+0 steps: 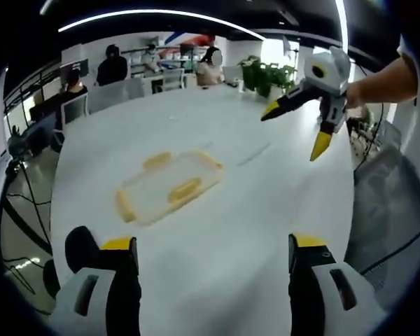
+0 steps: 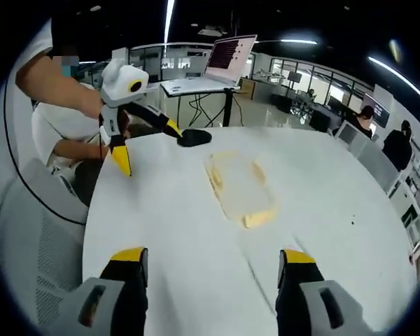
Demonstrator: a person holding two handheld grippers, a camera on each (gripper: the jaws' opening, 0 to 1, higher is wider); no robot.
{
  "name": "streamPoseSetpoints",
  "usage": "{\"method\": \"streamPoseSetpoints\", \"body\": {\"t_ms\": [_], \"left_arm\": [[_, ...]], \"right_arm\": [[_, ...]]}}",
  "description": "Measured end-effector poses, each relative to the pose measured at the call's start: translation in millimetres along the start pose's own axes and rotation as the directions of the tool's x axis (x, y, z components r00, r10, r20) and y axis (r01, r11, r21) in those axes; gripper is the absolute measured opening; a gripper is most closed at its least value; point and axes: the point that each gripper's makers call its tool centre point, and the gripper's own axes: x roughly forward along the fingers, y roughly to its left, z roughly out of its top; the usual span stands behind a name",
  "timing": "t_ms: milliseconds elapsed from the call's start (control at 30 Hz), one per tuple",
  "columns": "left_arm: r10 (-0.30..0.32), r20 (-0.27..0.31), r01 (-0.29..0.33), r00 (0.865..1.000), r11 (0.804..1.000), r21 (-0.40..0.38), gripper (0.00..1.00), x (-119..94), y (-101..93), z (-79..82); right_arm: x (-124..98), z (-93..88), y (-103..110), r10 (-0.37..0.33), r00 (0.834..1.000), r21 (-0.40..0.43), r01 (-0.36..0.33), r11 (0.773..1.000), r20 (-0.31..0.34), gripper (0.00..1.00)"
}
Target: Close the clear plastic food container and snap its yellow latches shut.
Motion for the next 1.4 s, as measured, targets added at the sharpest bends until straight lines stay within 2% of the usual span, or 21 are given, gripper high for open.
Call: {"method": "streamPoseSetpoints", "body": {"t_ms": [167,733,833,1067,1233,1400], "left_arm": [[-0.016,-0.011,0.016,1.0,1.0,0.027,0.86,4,3.4,1.7],[-0.032,-0.048,0.035,0.998,0.998,0.061,0.83,9,29.2,-1.7],[-0.049,-0.075,0.057,0.996,0.991,0.118,0.83,13,30.3,-2.3],[-0.057,-0.081,0.068,0.995,0.988,0.141,0.83,20,41.1,4.1],[-0.07,-0.118,0.091,0.991,0.977,0.191,0.82,25,46.9,0.5],[-0.075,-0.128,0.099,0.989,0.975,0.2,0.82,27,54.4,0.6]], "right_arm": [[9,5.0,-6,0.009,1.0,-0.045,-0.01,0.999,-0.025,0.74],[29,11.4,-15,0.05,0.996,-0.1,-0.058,0.993,-0.076,0.74],[33,13.1,-16,0.058,0.995,-0.112,-0.067,0.991,-0.082,0.74],[41,18.4,-22,0.066,0.994,-0.12,-0.077,0.99,-0.089,0.74],[46,22.3,-27,0.075,0.994,-0.114,-0.085,0.99,-0.085,0.75],[52,24.1,-33,0.081,0.992,-0.13,-0.093,0.987,-0.097,0.75]]}}
